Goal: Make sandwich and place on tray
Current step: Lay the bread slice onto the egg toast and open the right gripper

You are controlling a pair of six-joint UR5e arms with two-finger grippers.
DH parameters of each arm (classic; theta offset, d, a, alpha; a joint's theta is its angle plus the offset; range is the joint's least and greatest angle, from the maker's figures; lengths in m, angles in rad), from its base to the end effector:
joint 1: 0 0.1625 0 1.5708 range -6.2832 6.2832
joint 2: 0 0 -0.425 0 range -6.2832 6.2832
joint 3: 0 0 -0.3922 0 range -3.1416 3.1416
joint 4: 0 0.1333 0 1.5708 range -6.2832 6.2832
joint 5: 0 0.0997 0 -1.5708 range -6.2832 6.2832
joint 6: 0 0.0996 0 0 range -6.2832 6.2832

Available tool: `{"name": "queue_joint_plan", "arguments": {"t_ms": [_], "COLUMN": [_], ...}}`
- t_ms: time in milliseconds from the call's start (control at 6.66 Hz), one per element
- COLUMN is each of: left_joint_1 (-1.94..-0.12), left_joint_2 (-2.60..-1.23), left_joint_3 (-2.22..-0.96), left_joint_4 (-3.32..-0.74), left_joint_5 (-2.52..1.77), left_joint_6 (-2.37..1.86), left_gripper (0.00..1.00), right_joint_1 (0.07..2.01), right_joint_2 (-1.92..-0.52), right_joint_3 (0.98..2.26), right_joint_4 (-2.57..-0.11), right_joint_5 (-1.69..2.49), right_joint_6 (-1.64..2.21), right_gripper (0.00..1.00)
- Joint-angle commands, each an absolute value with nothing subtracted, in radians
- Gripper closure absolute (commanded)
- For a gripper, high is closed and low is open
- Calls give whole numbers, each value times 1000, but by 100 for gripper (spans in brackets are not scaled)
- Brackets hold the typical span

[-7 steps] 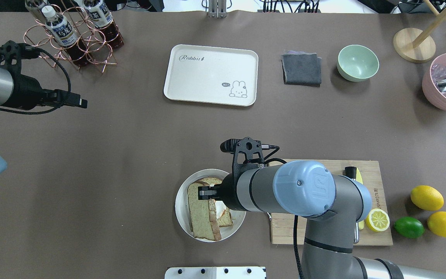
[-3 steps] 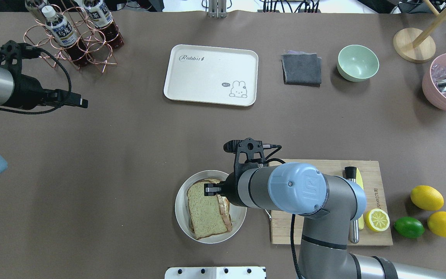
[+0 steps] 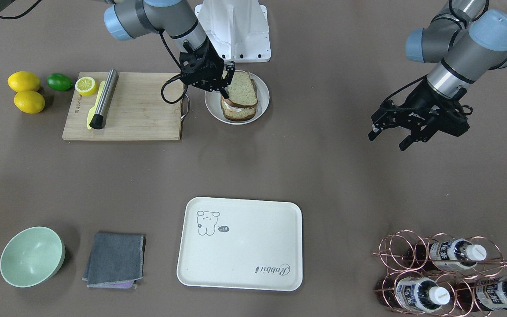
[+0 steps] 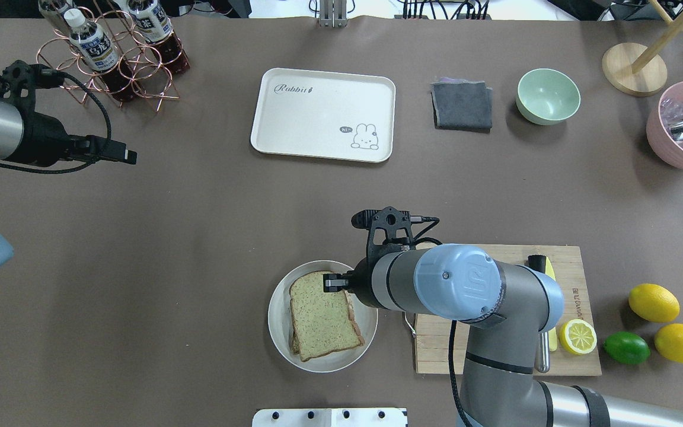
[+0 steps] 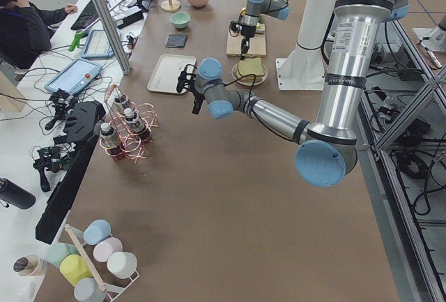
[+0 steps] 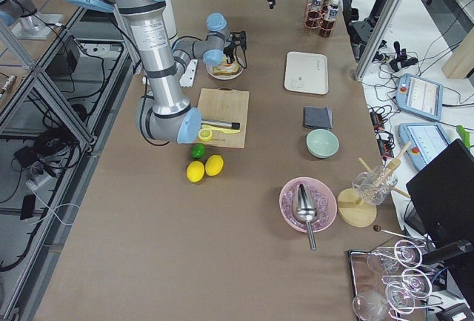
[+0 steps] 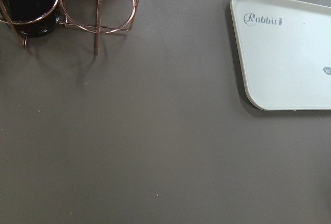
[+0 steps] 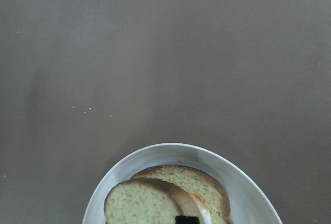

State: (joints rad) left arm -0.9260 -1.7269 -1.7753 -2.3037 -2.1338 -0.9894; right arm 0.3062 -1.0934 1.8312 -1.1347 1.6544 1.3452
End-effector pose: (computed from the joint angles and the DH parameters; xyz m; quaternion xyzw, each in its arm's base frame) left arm 0.2687 -0.4907 0.3941 0.1688 0.5266 0.0016 0.8332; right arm -0.5493 -0.3047 0.2226 0.1118 -0.5430 0.0104 0.8322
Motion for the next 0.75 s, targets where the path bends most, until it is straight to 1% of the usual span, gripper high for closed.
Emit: {"name": "queue_joint_plan", "arguments": {"t_ms": [0, 301, 451, 601], "left_joint_1": [-923, -923, -923, -923], "left_joint_2": [-1730, -1730, -1730, -1730], "left_joint_3": [-1773, -1775, -1773, -1775], "left_joint_4": [-2303, -2304, -2303, -2303], "left_joint_5": [-2134, -2134, -2134, -2135], "left_joint_6": [-989, -989, -989, -989], "left_gripper": [2, 2, 2, 2], "right_joint_1": [307, 305, 305, 304], "right_joint_2": [-1094, -1095, -1094, -1094], "right_joint_3": [1801, 1792, 1793, 1795], "right_joint_4": [-1134, -1134, -1135, -1135], "right_joint_5": [1637, 1635, 1634, 1609], "right_joint_6": [1348, 1347, 1347, 1341], "right_gripper": [100, 100, 55, 1]}}
